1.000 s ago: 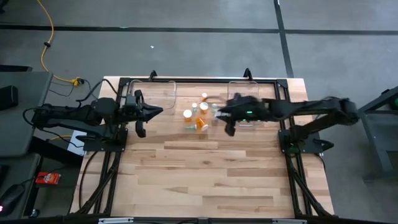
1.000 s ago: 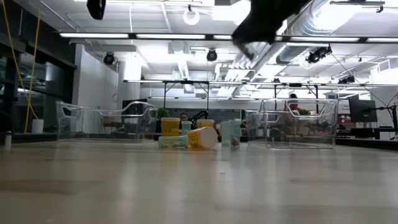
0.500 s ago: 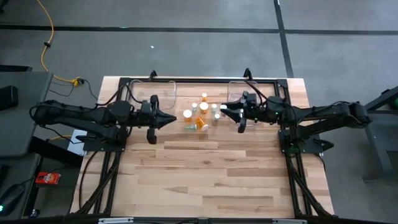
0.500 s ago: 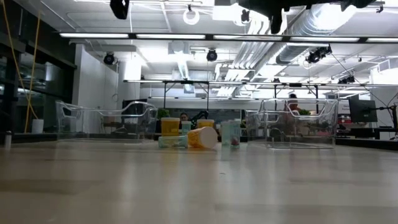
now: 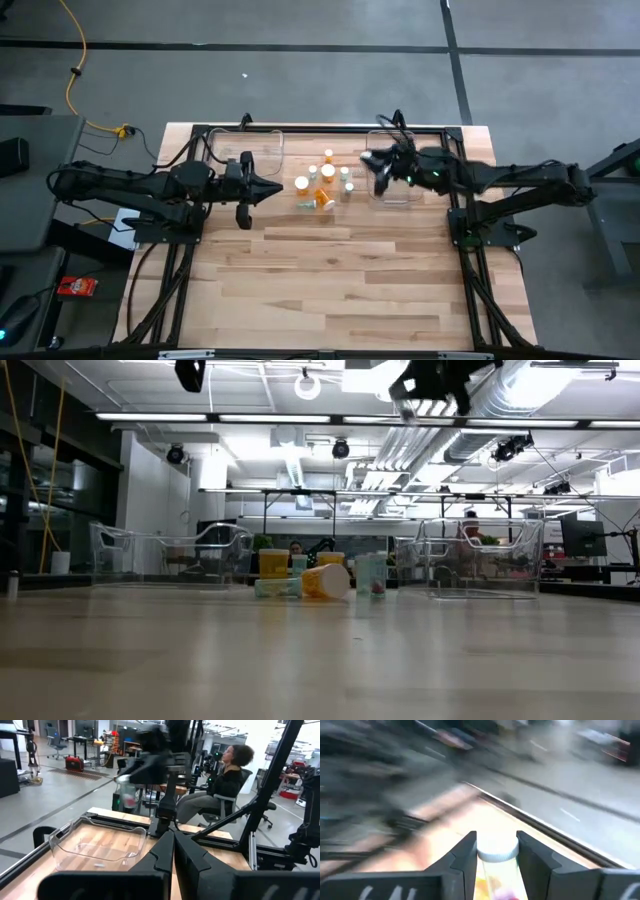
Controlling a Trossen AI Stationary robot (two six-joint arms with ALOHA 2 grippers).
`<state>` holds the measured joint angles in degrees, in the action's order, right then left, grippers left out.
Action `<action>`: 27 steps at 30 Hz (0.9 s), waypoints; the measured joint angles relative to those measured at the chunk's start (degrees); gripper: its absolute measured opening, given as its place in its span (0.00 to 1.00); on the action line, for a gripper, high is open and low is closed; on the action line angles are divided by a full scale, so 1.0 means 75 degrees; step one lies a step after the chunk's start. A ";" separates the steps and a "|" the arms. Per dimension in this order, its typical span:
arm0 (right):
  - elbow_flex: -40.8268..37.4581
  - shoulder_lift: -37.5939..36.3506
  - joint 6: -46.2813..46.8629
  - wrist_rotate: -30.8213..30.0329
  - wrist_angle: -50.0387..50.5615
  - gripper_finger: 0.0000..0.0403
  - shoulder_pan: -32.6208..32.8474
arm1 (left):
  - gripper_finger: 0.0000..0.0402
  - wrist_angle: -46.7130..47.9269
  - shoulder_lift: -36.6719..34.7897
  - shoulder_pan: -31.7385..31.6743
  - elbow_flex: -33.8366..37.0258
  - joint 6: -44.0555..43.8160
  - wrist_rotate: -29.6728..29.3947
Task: Pick and place medicine bottles into bin by pill shape (circle, oval)
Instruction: Put the blue capsule bottle into the right transparent bin
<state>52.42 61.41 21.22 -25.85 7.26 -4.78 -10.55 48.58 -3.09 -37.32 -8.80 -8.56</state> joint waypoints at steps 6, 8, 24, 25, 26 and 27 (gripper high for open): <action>0.1546 0.0953 0.2318 -0.0511 0.4506 0.26 -0.1355 | 0.01 -0.0002 0.0009 0.0000 0.0000 0.0000 -0.0148; 0.1547 0.1254 0.3057 -0.0338 0.5043 0.26 -0.1765 | 0.01 0.0000 0.0009 0.0000 0.0000 0.0000 -0.0149; 0.1473 0.4282 0.4431 0.0641 0.5715 0.26 -0.3406 | 0.01 0.0001 0.0009 0.0000 0.0000 -0.0005 -0.0148; 0.1472 0.4411 0.4647 0.0641 0.5749 0.26 -0.3442 | 0.01 0.0001 0.0009 0.0000 0.0000 -0.0010 -0.0148; 0.1472 0.4514 0.4857 0.0638 0.5753 0.26 -0.3482 | 0.01 -0.0002 0.0009 0.0000 0.0000 -0.0015 -0.0148; 0.1472 0.4603 0.5037 0.0626 0.5747 0.26 -0.3520 | 0.01 0.0000 0.0009 0.0000 0.0000 -0.0011 -0.0148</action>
<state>63.46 95.93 59.00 -21.15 50.36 -31.18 -10.55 48.64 -3.09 -37.32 -8.88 -9.67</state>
